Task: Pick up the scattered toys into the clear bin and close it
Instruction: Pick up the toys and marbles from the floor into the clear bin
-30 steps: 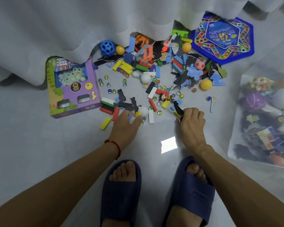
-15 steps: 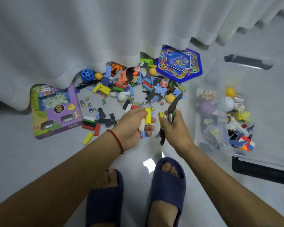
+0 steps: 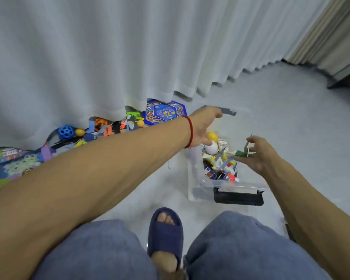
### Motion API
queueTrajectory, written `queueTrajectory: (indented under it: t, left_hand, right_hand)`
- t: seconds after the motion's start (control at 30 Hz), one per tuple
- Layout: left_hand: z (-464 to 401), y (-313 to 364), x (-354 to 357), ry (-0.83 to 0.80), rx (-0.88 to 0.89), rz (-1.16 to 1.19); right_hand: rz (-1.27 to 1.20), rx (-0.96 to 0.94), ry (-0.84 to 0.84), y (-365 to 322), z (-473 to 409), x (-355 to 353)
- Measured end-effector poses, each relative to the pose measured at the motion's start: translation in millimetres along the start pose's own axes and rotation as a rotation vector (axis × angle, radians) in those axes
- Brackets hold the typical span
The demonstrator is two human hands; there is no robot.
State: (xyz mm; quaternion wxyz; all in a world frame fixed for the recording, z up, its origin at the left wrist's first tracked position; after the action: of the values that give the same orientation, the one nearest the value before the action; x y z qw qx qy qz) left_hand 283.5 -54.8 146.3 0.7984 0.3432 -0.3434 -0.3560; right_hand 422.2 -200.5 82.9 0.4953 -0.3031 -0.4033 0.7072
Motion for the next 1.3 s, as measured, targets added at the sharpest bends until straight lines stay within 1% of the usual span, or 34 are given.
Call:
queueTrajectory:
  t: [0.1,0.17,0.23,0.33,0.43,0.5,0.57,0.63,0.7,0.77,0.87,0.97,1.1,1.17,1.3]
  left_hand:
    - [10.8,-5.0,-33.3,0.073,-0.002,-0.025]
    - [19.4,-17.9,-72.2,0.151,-0.008,-0.057]
    - [33.0,-31.5,-116.3,0.25,-0.009,-0.088]
    - [57.5,-51.6,-186.4,0.389,-0.033,-0.105]
    - [80.5,-81.1,-256.7,0.506,-0.056,-0.152]
    - [96.4,-104.4,-309.8,0.69,-0.039,-0.302]
    - [109.9,-135.1,-350.1,0.817,-0.076,-0.478]
    - [119.1,-168.7,-376.2,0.874,-0.18,-0.589]
    - [119.2,-198.2,-394.8,0.89,-0.274,-0.728]
    - [113.1,-225.2,-411.1,0.902,-0.338,-0.839]
    - [103.7,-256.2,-422.1,0.932,-0.371,-0.934]
    - [90.3,-274.1,-424.1,0.973,-0.312,-0.945]
    - [78.3,-277.4,-430.1,1.086,-0.191,-0.87]
    - [74.3,-275.8,-432.8,1.134,-0.16,-0.832]
    - [67.5,-274.5,-434.2,1.165,-0.106,-0.84]
  right_hand:
    - [0.038,-0.03,0.023,-4.3,-1.3,-5.8]
    - [0.116,-0.034,-0.038,-3.9,6.8,8.9]
    - [0.183,-0.056,-0.13,-3.0,19.0,34.3]
    - [0.259,-0.106,-0.321,5.0,41.1,94.2]
    - [0.451,-0.177,-0.491,30.4,59.9,161.2]
    - [0.595,-0.195,-0.617,63.2,65.4,201.8]
    - [0.795,-0.228,-0.728,101.7,66.1,233.9]
    - [1.067,-0.351,-0.829,140.3,62.7,261.8]
    - [1.351,-0.567,-0.913,177.0,60.2,286.4]
    - [1.501,-0.757,-0.977,212.6,62.1,307.3]
    - [1.541,-0.907,-0.981,254.0,66.6,331.2]
    - [1.546,-1.017,-0.892,275.3,68.7,354.2]
    - [1.606,-1.052,-0.786,296.6,60.4,370.7]
    - [1.614,-1.11,-0.737,301.7,59.3,373.1]
    - [1.581,-1.132,-0.751,310.2,53.1,376.5]
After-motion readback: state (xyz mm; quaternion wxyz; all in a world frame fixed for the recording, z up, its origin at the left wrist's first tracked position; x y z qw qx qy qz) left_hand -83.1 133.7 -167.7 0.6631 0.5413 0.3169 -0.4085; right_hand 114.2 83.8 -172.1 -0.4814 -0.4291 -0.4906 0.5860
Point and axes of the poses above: each hand's wrist, its own z-axis away from the middle knuckle, its own x-axis out of the palm, y = z × x, the point moved 9 cm from there along -z, towards the middle knuckle, and after that the axes turned 3 degrees about -x, right-handed, at the moved point
